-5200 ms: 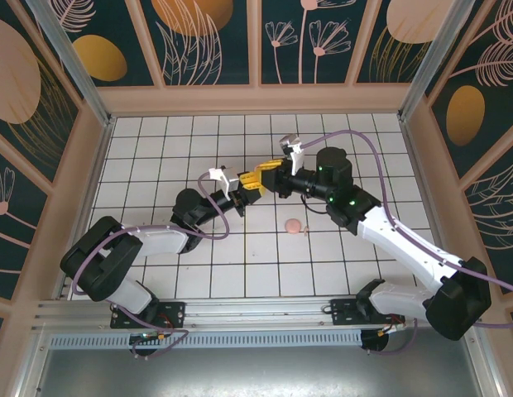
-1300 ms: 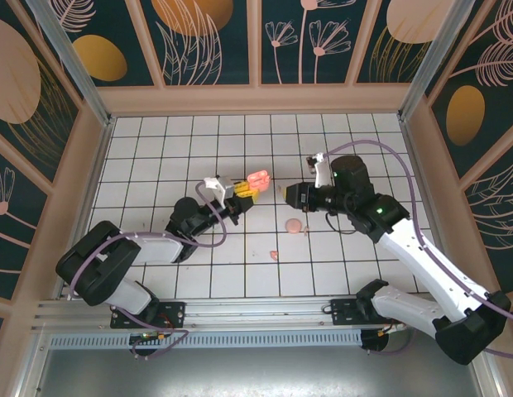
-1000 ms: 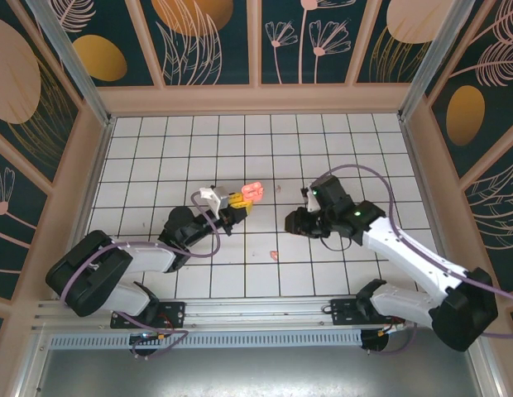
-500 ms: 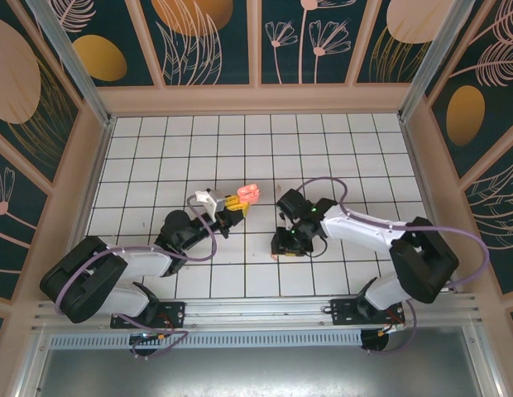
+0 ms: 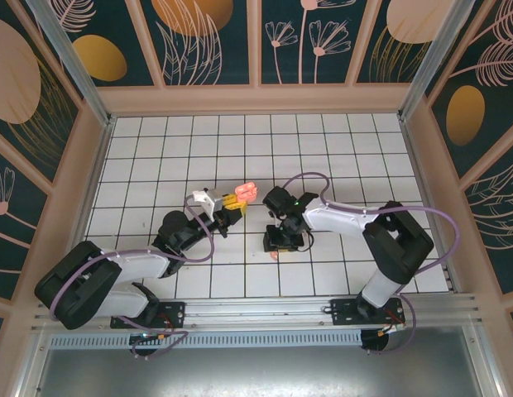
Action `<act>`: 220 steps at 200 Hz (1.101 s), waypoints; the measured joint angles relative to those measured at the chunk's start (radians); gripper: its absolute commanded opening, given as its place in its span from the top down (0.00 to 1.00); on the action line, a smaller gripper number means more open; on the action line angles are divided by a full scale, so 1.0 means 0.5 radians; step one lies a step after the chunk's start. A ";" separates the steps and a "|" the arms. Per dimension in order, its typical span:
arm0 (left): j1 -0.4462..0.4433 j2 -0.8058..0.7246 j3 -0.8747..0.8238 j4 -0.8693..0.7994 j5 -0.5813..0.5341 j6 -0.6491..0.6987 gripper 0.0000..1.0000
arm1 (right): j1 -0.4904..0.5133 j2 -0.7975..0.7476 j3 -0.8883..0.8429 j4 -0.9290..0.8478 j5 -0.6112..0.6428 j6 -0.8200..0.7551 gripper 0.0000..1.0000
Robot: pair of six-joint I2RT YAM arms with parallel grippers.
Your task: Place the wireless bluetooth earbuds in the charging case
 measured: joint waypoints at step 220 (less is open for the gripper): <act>0.000 0.003 0.002 -0.053 0.000 0.051 0.87 | 0.035 -0.183 -0.060 0.134 0.262 0.024 0.76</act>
